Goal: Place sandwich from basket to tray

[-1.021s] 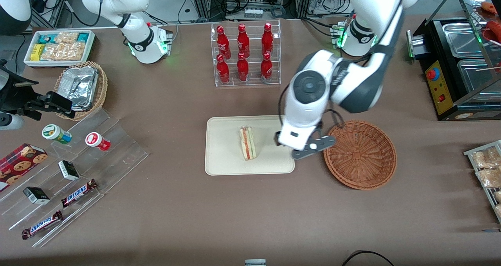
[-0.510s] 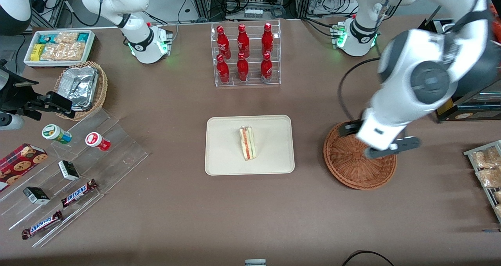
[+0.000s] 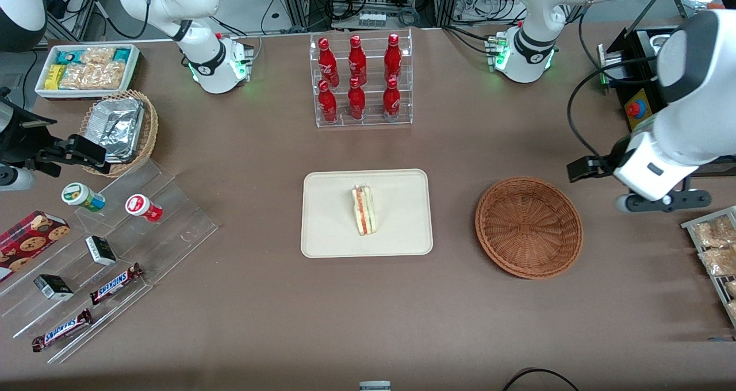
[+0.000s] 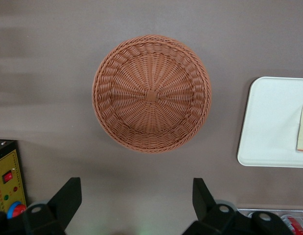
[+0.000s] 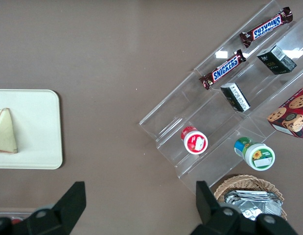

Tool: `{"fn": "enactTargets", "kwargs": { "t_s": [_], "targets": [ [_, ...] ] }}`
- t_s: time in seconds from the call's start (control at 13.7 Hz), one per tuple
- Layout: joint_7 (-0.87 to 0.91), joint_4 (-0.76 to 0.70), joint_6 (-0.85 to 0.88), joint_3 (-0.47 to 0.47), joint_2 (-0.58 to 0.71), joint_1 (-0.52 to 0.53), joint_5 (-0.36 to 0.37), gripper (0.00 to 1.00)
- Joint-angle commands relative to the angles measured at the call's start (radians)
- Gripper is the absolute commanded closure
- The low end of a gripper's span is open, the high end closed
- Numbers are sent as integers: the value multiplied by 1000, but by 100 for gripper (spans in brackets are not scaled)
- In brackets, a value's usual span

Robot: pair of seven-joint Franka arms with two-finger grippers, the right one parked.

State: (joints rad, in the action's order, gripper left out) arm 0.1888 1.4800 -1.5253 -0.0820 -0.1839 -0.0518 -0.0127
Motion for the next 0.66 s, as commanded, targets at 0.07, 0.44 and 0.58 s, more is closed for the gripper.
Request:
{"fn": "enactTargets", "kwargs": {
  "t_s": [0.07, 0.44, 0.58],
  "targets": [
    [-23, 26, 31, 2, 67, 7, -4, 0],
    [-17, 3, 57, 47, 78, 4, -7, 0],
    [-13, 6, 57, 47, 61, 3, -6, 0]
  ]
}}
